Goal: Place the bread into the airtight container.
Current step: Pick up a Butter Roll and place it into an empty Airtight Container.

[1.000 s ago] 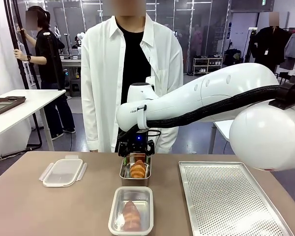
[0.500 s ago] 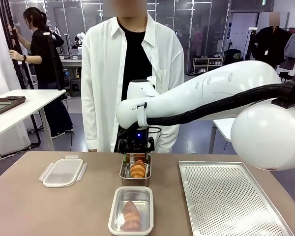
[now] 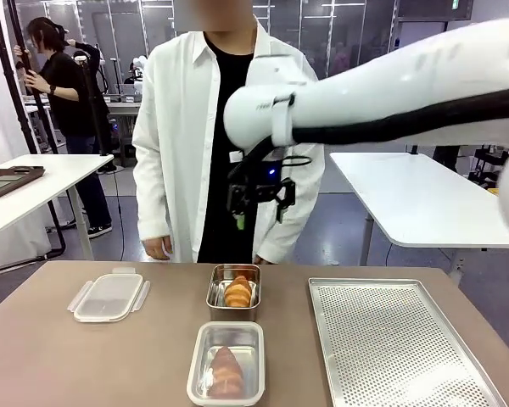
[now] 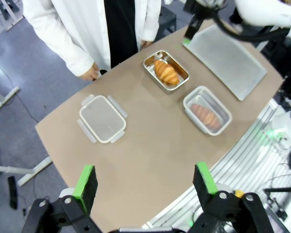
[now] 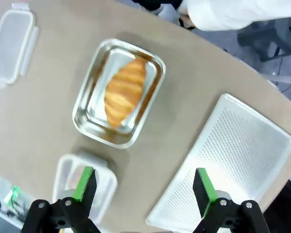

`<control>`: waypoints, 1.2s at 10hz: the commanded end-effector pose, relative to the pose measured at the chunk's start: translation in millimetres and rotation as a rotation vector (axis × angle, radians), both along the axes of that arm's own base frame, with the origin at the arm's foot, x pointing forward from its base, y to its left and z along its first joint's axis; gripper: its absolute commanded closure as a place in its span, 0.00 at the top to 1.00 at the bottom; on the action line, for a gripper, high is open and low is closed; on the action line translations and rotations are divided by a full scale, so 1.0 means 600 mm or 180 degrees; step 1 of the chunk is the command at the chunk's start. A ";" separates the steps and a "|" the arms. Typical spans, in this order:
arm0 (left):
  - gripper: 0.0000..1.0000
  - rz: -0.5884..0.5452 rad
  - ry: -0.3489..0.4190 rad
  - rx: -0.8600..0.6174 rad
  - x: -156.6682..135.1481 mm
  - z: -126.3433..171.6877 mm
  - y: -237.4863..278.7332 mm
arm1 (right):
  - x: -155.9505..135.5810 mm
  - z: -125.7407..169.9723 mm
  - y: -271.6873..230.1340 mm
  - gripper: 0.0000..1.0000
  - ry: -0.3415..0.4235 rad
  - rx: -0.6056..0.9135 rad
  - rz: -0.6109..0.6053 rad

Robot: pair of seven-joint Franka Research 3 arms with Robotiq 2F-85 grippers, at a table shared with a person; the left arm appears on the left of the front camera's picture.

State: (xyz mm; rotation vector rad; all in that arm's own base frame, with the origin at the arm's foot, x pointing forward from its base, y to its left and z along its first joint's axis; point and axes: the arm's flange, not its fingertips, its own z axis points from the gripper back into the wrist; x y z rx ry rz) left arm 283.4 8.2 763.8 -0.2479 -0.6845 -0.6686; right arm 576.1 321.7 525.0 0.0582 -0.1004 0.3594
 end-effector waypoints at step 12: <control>1.00 -0.0042 -0.0014 0.0037 0.000 0.001 0.001 | -0.460 0.355 -0.578 1.00 -0.1569 0.0548 0.0594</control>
